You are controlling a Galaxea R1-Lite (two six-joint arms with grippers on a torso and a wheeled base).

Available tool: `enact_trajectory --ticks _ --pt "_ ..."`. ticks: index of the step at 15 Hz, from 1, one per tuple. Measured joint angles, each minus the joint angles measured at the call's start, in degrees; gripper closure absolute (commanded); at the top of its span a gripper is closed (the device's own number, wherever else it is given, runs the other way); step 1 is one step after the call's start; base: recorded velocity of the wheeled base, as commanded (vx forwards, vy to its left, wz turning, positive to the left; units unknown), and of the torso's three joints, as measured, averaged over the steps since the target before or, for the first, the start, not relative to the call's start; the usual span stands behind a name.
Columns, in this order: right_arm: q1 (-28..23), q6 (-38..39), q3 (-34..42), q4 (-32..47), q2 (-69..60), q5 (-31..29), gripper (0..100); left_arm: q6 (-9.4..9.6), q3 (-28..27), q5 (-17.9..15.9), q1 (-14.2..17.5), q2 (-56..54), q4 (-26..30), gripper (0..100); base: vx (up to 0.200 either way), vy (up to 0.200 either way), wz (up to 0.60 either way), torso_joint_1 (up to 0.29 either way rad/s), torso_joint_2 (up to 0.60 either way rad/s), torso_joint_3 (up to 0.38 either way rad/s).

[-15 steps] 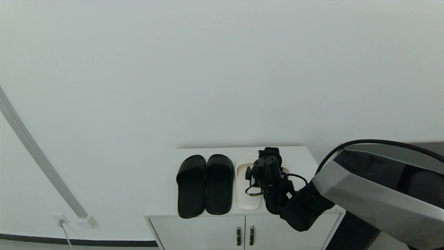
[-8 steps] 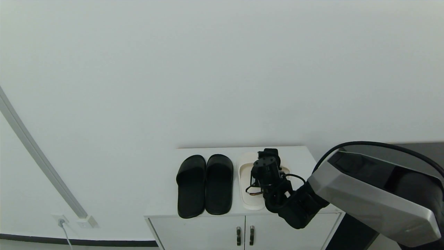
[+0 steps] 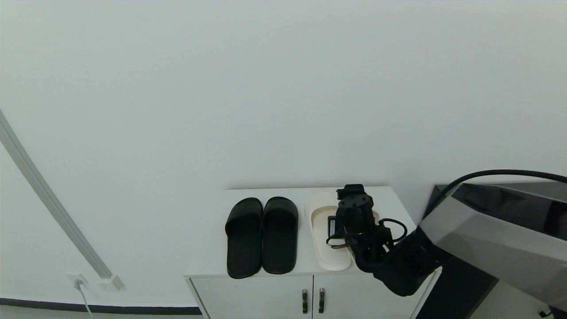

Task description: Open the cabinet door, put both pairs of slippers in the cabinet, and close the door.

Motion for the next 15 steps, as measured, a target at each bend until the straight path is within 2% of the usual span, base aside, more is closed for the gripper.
enact_trajectory --ticks 3,5,7,8,12,15 --pt "0.34 -2.9 12.54 -2.51 -11.22 9.5 100 0.0 0.0 -0.02 0.0 0.0 0.0 100 0.0 0.0 0.0 0.0 0.0 0.0" --pt "0.89 -4.19 20.53 -2.41 -19.05 19.05 100 0.0 0.0 0.04 0.0 0.0 0.0 100 0.0 0.0 0.0 0.0 0.0 0.0" --pt "1.24 -5.18 26.69 -1.72 -26.1 31.12 100 -0.06 0.0 0.04 0.0 0.0 0.0 100 0.0 0.0 0.0 0.0 0.0 0.0" --pt "1.3 -5.6 28.78 -0.74 -28.98 34.83 100 -0.06 0.0 0.04 0.0 0.0 0.0 100 0.0 0.0 0.0 0.0 0.0 0.0" --pt "1.5 -6.08 32.04 1.76 -34.62 39.29 100 -0.11 0.0 0.06 0.0 0.0 0.0 100 0.0 0.0 0.0 0.0 0.0 0.0" --pt "1.5 -6.27 32.63 1.69 -35.51 39.57 100 -0.16 0.0 0.06 0.0 0.0 0.0 100 -0.2 0.0 0.0 0.006 0.0 0.002"
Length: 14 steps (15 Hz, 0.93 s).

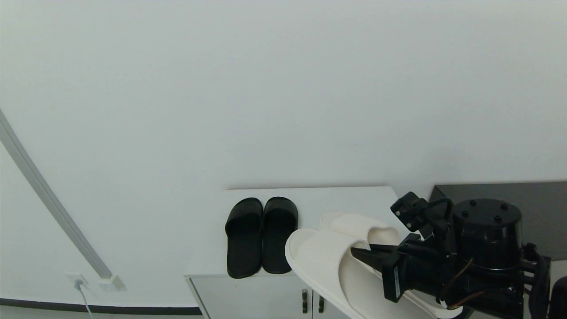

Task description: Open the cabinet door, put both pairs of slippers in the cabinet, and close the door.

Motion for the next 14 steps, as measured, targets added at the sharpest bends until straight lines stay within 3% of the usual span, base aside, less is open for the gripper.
enact_trajectory --ticks 5,14 --pt "0.07 -2.96 1.44 -0.29 -0.38 0.18 100 -0.01 0.0 0.0 0.0 0.0 0.0 100 -0.2 0.0 0.0 -0.001 0.0 0.001" --pt "0.22 -3.16 2.4 -0.82 -0.9 0.11 100 -0.01 0.0 0.0 0.0 0.0 0.0 100 0.0 0.0 0.0 0.0 0.0 0.0"
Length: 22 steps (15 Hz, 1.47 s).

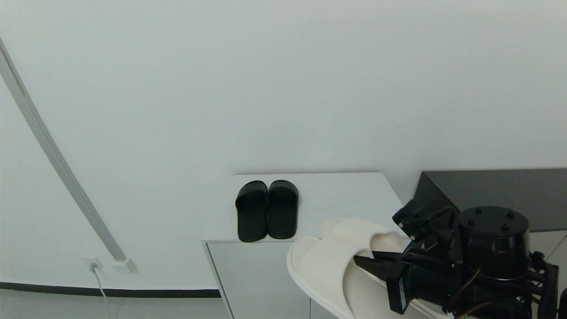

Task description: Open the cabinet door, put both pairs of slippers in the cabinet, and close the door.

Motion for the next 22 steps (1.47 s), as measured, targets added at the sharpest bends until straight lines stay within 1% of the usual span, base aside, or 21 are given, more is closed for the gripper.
enact_trajectory --ticks 4,9,10,22 --pt "0.41 -0.6 0.33 -0.09 0.0 0.0 100 0.06 0.0 0.0 0.0 0.0 0.0 100 0.0 0.0 0.0 0.0 0.0 0.0" --pt "0.94 -0.84 0.99 -0.09 0.0 -0.23 100 0.06 0.0 0.0 0.0 0.0 0.0 100 0.0 0.0 0.0 -0.136 0.3 0.164" --pt "0.99 -0.84 1.1 -0.09 0.0 -0.26 100 0.06 0.0 -0.05 0.0 0.0 0.0 0 0.0 0.0 0.0 -0.144 0.34 0.163" --pt "1.79 -1.26 1.62 -0.02 0.13 -0.28 100 -0.12 0.0 0.33 0.0 0.0 0.0 0 0.0 0.0 0.0 -0.156 0.35 0.196"
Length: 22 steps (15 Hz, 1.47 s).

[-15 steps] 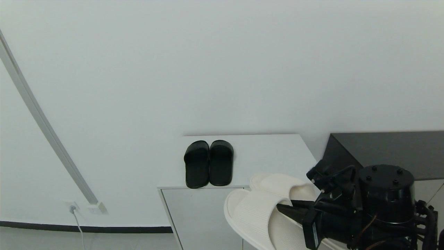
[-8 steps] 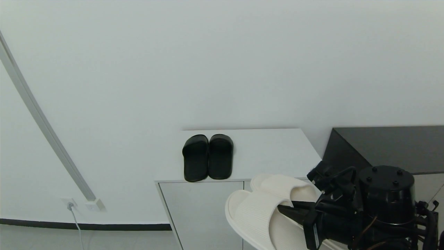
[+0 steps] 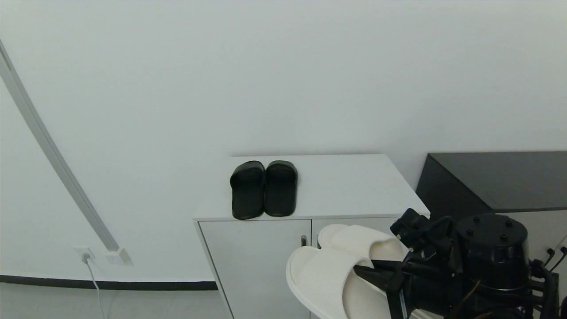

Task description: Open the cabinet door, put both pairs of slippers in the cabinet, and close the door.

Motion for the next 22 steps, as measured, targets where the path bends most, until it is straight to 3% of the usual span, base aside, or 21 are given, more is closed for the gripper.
enact_trajectory --ticks 22 --pt "1.49 -1.58 3.58 -5.18 -0.82 0.09 100 0.18 0.0 -0.38 0.0 0.0 0.0 0 0.0 0.0 0.0 -0.189 0.5 0.311"
